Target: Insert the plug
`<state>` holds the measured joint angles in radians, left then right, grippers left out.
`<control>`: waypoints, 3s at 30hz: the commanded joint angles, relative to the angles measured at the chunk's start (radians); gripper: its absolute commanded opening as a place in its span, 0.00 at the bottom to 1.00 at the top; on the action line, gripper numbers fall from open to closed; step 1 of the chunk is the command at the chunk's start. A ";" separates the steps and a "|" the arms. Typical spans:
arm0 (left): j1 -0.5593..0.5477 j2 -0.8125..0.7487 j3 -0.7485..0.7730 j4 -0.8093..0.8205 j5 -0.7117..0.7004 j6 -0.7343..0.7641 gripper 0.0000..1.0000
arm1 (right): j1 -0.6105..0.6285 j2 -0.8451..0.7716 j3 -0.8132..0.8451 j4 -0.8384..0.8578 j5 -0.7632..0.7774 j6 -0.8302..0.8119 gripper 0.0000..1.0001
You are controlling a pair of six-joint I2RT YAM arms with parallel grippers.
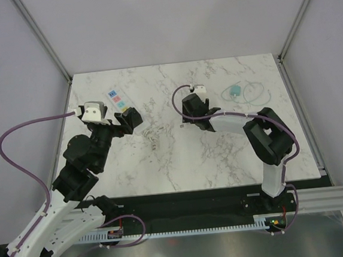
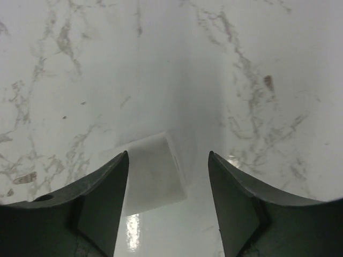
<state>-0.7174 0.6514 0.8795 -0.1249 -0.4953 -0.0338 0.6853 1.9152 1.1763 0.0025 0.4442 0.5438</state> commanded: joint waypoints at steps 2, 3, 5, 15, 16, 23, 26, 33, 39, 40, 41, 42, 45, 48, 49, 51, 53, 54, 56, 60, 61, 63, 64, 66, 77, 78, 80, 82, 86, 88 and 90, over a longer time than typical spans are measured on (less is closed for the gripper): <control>0.004 -0.004 -0.005 0.045 -0.011 -0.003 0.90 | -0.027 -0.103 -0.003 -0.073 -0.096 -0.009 0.75; 0.004 -0.004 -0.005 0.044 -0.011 -0.003 0.90 | -0.026 -0.108 0.002 -0.102 -0.078 0.042 0.79; 0.004 -0.006 -0.005 0.045 -0.011 -0.005 0.90 | -0.018 -0.104 0.034 -0.162 -0.012 0.255 0.80; 0.004 -0.013 -0.007 0.042 0.006 -0.012 0.90 | 0.017 0.036 0.287 -0.719 0.283 1.012 0.83; 0.004 -0.013 -0.007 0.042 0.006 -0.014 0.90 | 0.016 0.054 0.327 -0.761 0.294 1.062 0.83; 0.004 -0.022 -0.007 0.042 0.015 -0.015 0.90 | -0.001 0.100 0.376 -0.852 0.249 1.237 0.83; 0.004 -0.026 -0.007 0.042 0.017 -0.017 0.90 | -0.012 0.116 0.384 -0.851 0.226 1.271 0.83; 0.004 -0.027 -0.007 0.042 0.015 -0.018 0.90 | -0.024 0.159 0.433 -0.846 0.174 1.279 0.84; 0.004 -0.027 -0.008 0.042 0.014 -0.015 0.90 | -0.026 0.189 0.448 -0.829 0.107 1.302 0.83; 0.004 -0.030 -0.008 0.044 0.011 -0.015 0.90 | -0.026 0.194 0.453 -0.831 0.081 1.306 0.84; 0.004 -0.030 -0.008 0.044 0.011 -0.015 0.90 | -0.026 0.199 0.453 -0.829 0.065 1.311 0.83; 0.004 -0.029 -0.005 0.044 0.012 -0.015 0.90 | -0.026 0.203 0.453 -0.829 0.053 1.323 0.83; 0.004 -0.039 -0.007 0.044 0.011 -0.014 0.90 | -0.023 0.215 0.441 -0.831 0.016 1.332 0.82; 0.004 -0.042 -0.010 0.045 0.015 -0.012 0.90 | -0.026 0.223 0.430 -0.831 0.042 1.309 0.81; 0.004 -0.042 -0.008 0.045 0.024 -0.012 0.89 | -0.024 0.222 0.424 -0.826 0.053 1.252 0.80; 0.004 -0.039 -0.008 0.045 0.034 -0.015 0.89 | -0.023 0.193 0.396 -0.761 0.088 1.156 0.69; 0.004 -0.029 -0.007 0.039 0.047 -0.023 0.89 | -0.024 0.145 0.294 -0.638 0.111 0.996 0.44; 0.004 -0.026 -0.004 0.038 0.055 -0.032 0.89 | -0.026 0.089 0.249 -0.587 0.125 0.931 0.38; 0.004 0.008 0.025 0.016 0.125 -0.072 0.89 | -0.026 0.026 0.136 -0.475 0.122 0.720 0.25; 0.007 0.151 0.253 -0.218 0.256 -0.176 0.89 | -0.026 -0.220 -0.071 -0.281 0.053 0.224 0.13; 0.010 0.183 0.300 -0.264 0.303 -0.204 0.89 | -0.026 -0.270 -0.169 -0.239 -0.002 0.120 0.12; 0.018 0.275 0.421 -0.364 0.362 -0.231 0.89 | -0.026 -0.423 -0.293 -0.150 -0.071 -0.126 0.09; 0.027 0.299 0.453 -0.387 0.421 -0.262 0.89 | -0.026 -0.474 -0.325 -0.113 -0.169 -0.186 0.08; 0.036 0.370 0.547 -0.432 0.484 -0.282 0.87 | -0.026 -0.612 -0.394 -0.085 -0.281 -0.331 0.06; 0.119 0.545 0.673 -0.680 0.987 -0.223 0.72 | 0.039 -1.005 -0.495 0.090 -0.873 -0.418 0.00; 0.119 0.554 0.676 -0.680 1.114 -0.215 0.73 | 0.040 -1.012 -0.485 0.093 -0.893 -0.418 0.00; 0.119 0.594 0.681 -0.682 1.228 -0.210 0.71 | 0.049 -1.024 -0.477 0.108 -0.918 -0.416 0.00; 0.119 0.631 0.678 -0.686 1.331 -0.210 0.64 | 0.053 -1.038 -0.471 0.120 -0.921 -0.409 0.00; 0.116 0.672 0.632 -0.685 1.390 -0.225 0.58 | 0.060 -1.053 -0.475 0.162 -0.917 -0.377 0.00; 0.104 0.686 0.619 -0.685 1.414 -0.229 0.58 | 0.060 -1.044 -0.480 0.186 -0.914 -0.366 0.00; 0.088 0.697 0.599 -0.683 1.399 -0.225 0.59 | 0.062 -1.033 -0.481 0.200 -0.920 -0.360 0.00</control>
<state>-0.6094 1.3396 1.4952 -0.7994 0.8154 -0.2691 0.7406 0.8856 0.6624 0.0959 -0.4400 0.1715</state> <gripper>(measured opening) 0.583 0.604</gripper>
